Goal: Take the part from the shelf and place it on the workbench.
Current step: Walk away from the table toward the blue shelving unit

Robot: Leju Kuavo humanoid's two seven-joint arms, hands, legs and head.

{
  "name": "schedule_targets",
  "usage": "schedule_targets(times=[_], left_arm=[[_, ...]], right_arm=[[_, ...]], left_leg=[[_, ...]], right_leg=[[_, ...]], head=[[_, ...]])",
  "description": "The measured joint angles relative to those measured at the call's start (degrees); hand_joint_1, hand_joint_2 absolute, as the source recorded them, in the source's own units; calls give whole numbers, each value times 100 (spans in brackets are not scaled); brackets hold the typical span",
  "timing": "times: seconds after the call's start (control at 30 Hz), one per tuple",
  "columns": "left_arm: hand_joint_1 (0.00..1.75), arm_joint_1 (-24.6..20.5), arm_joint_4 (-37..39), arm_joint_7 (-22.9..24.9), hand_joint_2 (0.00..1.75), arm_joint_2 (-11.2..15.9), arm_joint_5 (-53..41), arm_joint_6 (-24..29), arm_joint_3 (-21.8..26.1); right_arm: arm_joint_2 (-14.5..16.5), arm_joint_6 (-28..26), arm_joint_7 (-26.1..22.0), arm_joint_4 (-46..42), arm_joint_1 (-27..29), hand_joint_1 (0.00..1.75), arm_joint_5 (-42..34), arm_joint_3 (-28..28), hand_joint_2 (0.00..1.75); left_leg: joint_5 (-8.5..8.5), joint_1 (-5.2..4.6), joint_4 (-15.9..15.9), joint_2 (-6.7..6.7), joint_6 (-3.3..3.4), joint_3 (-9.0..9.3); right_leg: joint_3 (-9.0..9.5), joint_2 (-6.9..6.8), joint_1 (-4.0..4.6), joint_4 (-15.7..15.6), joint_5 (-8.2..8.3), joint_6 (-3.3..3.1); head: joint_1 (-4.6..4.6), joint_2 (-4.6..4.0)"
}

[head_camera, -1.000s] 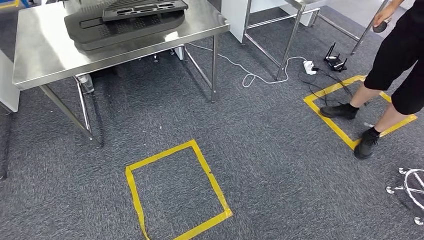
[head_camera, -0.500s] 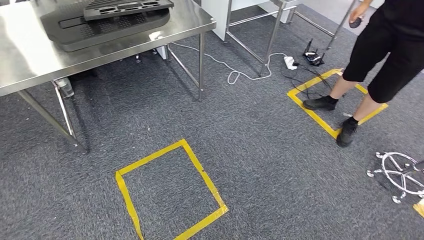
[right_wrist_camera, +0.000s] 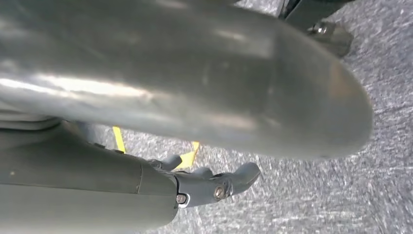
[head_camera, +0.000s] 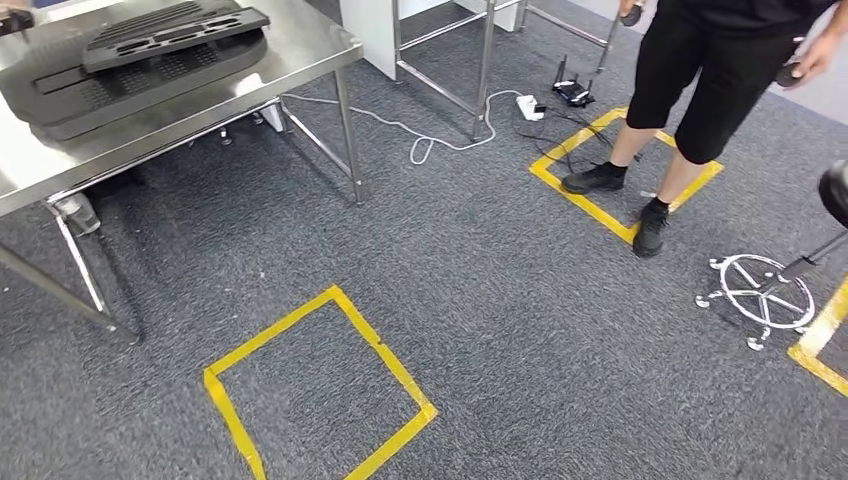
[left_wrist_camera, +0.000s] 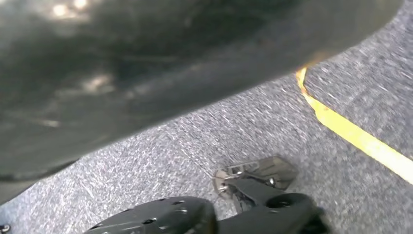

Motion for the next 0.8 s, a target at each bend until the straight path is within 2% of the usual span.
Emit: schedule_targets(times=[0.03, 0.07, 0.1, 0.13, 0.17, 0.2, 0.27, 0.33, 0.37, 0.43, 0.47, 0.5, 0.53, 0.57, 0.6, 0.63, 0.67, 0.7, 0.73, 0.77, 0.8], left_arm=[[0, 5, 0, 1, 0, 3, 1, 0, 1], [0, 7, 0, 1, 0, 5, 0, 0, 2], [0, 8, 0, 1, 0, 6, 0, -1, 2], [0, 9, 0, 1, 0, 8, 1, -1, 2], [0, 10, 1, 1, 0, 11, 0, -1, 2], [0, 12, 4, 2, 0, 14, -1, -2, 2], [0, 11, 10, 4, 0, 16, -2, -3, 2], [0, 3, 13, 6, 0, 19, -1, -3, 2], [0, -2, 13, 6, 0, 20, 0, -2, 2], [0, -4, 12, 4, 0, 22, -1, -1, 2], [0, -3, 12, 4, 0, 22, -1, -1, 2], [0, 1, 13, 4, 0, 22, -1, 0, 2], [0, 5, 13, 4, 0, 22, -1, 0, 2], [0, 6, 13, 5, 0, 22, -1, 0, 2], [0, 6, 13, 6, 0, 22, -1, 0, 2], [0, 4, 13, 5, 0, 21, -1, 0, 2], [0, 3, 13, 5, 0, 18, -1, 0, 2], [0, 2, 13, 5, 0, 15, 0, -1, 2], [0, 3, 13, 5, 0, 13, 0, -1, 2], [0, 3, 13, 6, 0, 10, -1, -2, 2], [0, 1, 13, 7, 0, 10, -2, -2, 2]], right_arm=[[4, 1, 0, 1, 1, 0, 0, 0, 0], [5, 1, 0, 1, 5, 0, 0, 0, 0], [7, 1, 0, 2, 10, 0, 1, 0, 0], [7, 1, 0, 2, 12, 0, 2, 0, 0], [7, 1, 0, 2, 13, 0, 5, 1, 0], [7, 1, 0, 2, 9, 0, 10, 1, 0], [7, 1, 0, 2, 7, 0, 19, 2, 0], [7, 1, 0, 3, 25, 0, 22, 2, 0], [5, 1, 0, 3, 39, 0, 22, 2, 0], [5, 1, 0, 4, 41, 0, 24, 2, 0], [7, 1, 0, 4, 32, 0, 25, 2, 0], [10, 1, 0, 4, 19, 0, 27, 2, 0], [13, 1, 0, 4, 13, 0, 28, 2, 0], [14, 1, 1, 4, 15, 0, 28, 2, 0], [11, 1, 1, 4, 22, 0, 28, 2, 0], [7, 1, 2, 4, 28, 0, 28, 2, 0], [2, 1, 2, 4, 28, 0, 27, 2, 0], [-1, 1, 2, 4, 20, 0, 27, 2, 0], [-2, 1, 2, 4, 7, 0, 28, 2, 0], [-2, 1, 2, 4, -3, 0, 31, 2, 0], [-1, 1, 1, 5, -7, 0, 34, 2, 0]], left_leg=[[-118, 3, 322, -33, -16, -149], [-130, 9, 483, -47, -31, -231], [-29, 20, 432, -55, -44, -215], [160, 39, 170, -76, -55, -98], [369, 70, -209, -154, -69, 74], [507, 94, -560, -261, -77, 235], [594, 108, -925, -412, -48, 391], [589, 68, -948, -349, 41, 384], [607, 59, -963, -297, 92, 382], [636, 63, -994, -178, 190, 379], [638, 59, -998, -109, 221, 374], [636, 50, -998, -37, 240, 367], [633, 41, -998, 37, 244, 362], [630, 35, -998, 109, 247, 359], [628, 32, -998, 173, 247, 359], [626, 31, -998, 234, 245, 362], [623, 31, -998, 291, 239, 368], [613, 13, -995, 344, 224, 376], [600, -3, -994, 392, 197, 385], [590, -17, -997, 440, 164, 401], [583, -26, -1012, 488, 125, 424]], right_leg=[[1, 63, 4, 2, -1, -2], [2, 131, 4, 6, -2, -1], [6, 205, -2, 12, -3, 1], [11, 282, -13, 22, -8, 9], [9, 356, -23, 42, -18, 26], [-8, 426, -14, 80, -36, 56], [-67, 541, 4, 122, -51, 136], [-138, 632, -6, 92, -26, 219], [-170, 587, -12, 107, -27, 247], [-354, 328, -7, 425, -187, 255], [-527, 170, 1, 769, -343, 237], [-738, 82, 8, 1178, -517, 221], [-926, 52, 7, 1546, -648, 220], [-1035, 38, 7, 1761, -706, 238], [-1023, 25, 7, 1740, -671, 274], [-884, -10, 9, 1478, -559, 316], [-652, -94, 15, 1053, -412, 350], [-427, -227, 31, 631, -277, 356], [-252, -331, 48, 316, -174, 335], [-175, -397, 68, 153, -112, 292], [-176, -401, 88, 115, -79, 240]], head=[[0, 0], [0, 0], [-1, 0], [0, 0], [-3, 0], [-9, 0], [-16, 0], [-19, 0], [-19, 0], [18, 0], [41, 0], [61, 0], [68, 0], [67, 0], [71, 0], [72, 0], [75, 0], [80, 0], [78, 0], [74, 0], [73, 0]])
